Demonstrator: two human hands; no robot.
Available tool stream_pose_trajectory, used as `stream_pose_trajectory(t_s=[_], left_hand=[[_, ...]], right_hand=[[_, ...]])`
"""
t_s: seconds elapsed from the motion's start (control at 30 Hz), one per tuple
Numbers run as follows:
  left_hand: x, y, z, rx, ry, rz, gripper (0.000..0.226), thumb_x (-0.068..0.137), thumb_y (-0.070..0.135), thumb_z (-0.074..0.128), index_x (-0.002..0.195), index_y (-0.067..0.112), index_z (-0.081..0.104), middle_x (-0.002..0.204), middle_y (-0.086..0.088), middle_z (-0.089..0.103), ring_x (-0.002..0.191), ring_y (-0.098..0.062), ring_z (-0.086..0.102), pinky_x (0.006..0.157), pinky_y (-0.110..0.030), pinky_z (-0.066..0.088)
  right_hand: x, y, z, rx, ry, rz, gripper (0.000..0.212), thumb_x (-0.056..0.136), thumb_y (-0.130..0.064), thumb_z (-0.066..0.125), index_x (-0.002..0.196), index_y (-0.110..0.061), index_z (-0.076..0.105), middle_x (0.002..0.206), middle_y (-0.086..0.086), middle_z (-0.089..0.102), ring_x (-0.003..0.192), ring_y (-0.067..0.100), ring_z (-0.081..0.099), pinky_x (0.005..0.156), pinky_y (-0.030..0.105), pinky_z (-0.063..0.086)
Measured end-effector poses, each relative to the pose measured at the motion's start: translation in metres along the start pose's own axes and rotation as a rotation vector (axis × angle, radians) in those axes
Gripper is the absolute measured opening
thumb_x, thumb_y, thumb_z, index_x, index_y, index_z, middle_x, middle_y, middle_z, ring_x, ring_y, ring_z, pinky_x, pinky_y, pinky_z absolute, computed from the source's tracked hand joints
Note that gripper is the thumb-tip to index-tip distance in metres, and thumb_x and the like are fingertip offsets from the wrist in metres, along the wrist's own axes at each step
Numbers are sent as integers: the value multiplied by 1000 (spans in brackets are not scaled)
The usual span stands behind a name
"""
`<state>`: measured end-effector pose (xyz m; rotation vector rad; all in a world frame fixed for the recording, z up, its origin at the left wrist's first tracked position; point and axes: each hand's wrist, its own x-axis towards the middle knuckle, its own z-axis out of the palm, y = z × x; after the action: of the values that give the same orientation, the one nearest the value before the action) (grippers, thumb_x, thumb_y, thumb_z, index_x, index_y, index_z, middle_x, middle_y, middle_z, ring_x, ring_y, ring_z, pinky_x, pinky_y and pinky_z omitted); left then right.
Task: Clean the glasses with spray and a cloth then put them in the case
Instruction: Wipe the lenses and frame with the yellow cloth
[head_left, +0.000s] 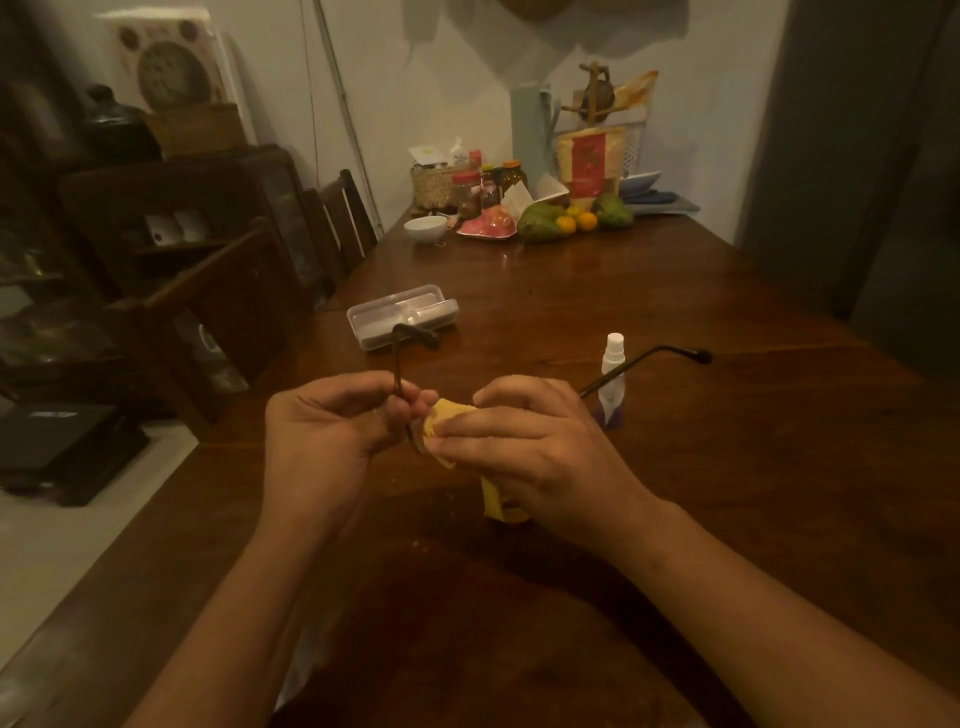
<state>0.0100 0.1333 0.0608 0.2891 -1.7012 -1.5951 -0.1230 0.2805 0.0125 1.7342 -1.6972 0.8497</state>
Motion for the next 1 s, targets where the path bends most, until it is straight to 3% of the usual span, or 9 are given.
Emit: stream_pose_trajectory(t_s=[0.13, 0.23, 0.43, 0.57, 0.63, 0.77, 0.9, 1.0], left_hand=[[0, -1, 1, -17, 15, 5, 12, 69, 9, 66, 75, 13, 75, 78, -10, 76, 82, -24, 77, 65, -25, 60], [0, 0, 2, -24, 18, 18, 16, 70, 11, 65, 71, 20, 78, 77, -7, 76, 82, -22, 77, 65, -23, 60], [0, -1, 2, -34, 38, 18, 19, 70, 9, 65, 71, 22, 79, 78, -6, 77, 82, -23, 77, 64, -25, 60], [1, -4, 3, 85, 91, 120, 29, 79, -4, 67, 73, 22, 78, 78, -1, 78, 81, -16, 77, 67, -20, 59], [3, -5, 2, 128, 136, 181, 33, 84, -14, 63, 80, 16, 76, 79, 2, 78, 82, -15, 76, 69, -19, 58], [6, -7, -5, -12, 184, 245, 23, 84, -12, 62, 86, 7, 74, 80, -1, 77, 88, -21, 75, 78, -26, 60], [4, -4, -6, -217, 130, 279, 22, 75, 0, 64, 79, 16, 79, 79, -1, 76, 87, -21, 75, 77, -24, 58], [5, -5, 0, -242, 111, 289, 24, 71, -3, 64, 74, 15, 79, 75, 0, 75, 83, -20, 75, 72, -22, 57]], right_hand=[[0, 4, -5, 37, 42, 15, 25, 89, -26, 70, 111, -18, 76, 114, -4, 74, 117, 18, 51, 86, 38, 44], [0, 5, -5, 9, 48, 10, 24, 90, -27, 71, 112, -19, 76, 115, -5, 73, 118, 18, 52, 87, 40, 45], [-2, 4, 1, -38, -3, -93, 47, 84, -13, 80, 128, -22, 68, 130, -7, 67, 124, 20, 50, 90, 39, 42], [-2, 6, 0, 41, 62, -10, 27, 88, -17, 71, 114, -15, 75, 116, 1, 72, 114, 20, 53, 81, 44, 50], [-4, 2, 1, 205, 55, 100, 24, 90, -17, 68, 112, -13, 76, 114, 2, 72, 109, 18, 59, 81, 43, 53], [0, -12, 2, 777, 108, 582, 21, 87, -13, 74, 107, -18, 78, 104, -5, 75, 99, 11, 71, 82, 25, 57], [8, -20, 2, 1253, 102, 988, 24, 88, -20, 71, 111, -19, 76, 107, 7, 77, 96, 25, 75, 84, 40, 60], [15, -27, 3, 1536, 115, 1098, 24, 90, -16, 67, 110, -7, 74, 108, 13, 76, 97, 22, 74, 79, 32, 60]])
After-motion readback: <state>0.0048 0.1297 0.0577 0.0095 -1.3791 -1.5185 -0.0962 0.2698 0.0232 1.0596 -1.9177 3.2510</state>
